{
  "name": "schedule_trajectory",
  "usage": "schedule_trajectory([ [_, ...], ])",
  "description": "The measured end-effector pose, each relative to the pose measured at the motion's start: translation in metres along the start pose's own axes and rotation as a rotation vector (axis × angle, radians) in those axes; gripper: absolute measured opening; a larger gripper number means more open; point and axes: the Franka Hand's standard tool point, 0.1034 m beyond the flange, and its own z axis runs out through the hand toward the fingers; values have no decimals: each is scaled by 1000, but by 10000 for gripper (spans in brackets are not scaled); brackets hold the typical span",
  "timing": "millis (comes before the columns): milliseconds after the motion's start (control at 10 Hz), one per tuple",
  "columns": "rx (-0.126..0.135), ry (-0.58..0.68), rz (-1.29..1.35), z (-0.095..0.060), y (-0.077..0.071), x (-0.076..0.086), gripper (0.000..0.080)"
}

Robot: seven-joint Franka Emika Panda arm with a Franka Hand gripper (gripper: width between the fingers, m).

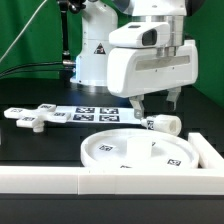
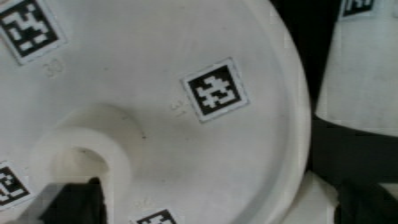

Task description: Assemble round table

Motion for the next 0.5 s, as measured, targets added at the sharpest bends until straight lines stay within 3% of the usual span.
schedule_trajectory([
  [100,3,0,48,1,-10,3,648],
  [500,13,-25,36,4,-14,3,648],
])
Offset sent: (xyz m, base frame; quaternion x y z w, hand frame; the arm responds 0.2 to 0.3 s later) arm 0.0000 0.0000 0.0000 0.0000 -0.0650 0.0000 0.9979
